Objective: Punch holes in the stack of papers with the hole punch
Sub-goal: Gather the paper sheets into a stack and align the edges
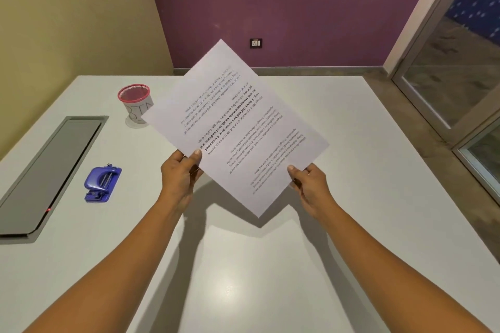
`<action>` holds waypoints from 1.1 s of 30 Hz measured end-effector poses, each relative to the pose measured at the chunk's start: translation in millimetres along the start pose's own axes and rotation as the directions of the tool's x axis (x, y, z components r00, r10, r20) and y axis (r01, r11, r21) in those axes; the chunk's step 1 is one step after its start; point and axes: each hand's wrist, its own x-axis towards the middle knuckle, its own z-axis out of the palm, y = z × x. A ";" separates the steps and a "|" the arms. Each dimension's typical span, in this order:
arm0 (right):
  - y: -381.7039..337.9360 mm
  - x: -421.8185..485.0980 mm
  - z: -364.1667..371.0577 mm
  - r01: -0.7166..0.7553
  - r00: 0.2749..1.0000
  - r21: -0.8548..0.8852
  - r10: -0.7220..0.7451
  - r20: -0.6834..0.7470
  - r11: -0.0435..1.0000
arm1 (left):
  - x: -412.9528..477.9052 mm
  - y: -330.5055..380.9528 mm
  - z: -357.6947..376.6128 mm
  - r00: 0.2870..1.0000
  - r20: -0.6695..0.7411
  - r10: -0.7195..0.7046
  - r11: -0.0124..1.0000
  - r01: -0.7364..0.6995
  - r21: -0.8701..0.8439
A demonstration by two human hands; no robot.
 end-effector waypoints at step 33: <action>-15.4 16.9 -33.6 0.319 0.947 -0.250 -0.297 0.124 0.914 | 13.2 4.1 -51.4 0.983 0.168 -0.080 0.906 0.001 0.423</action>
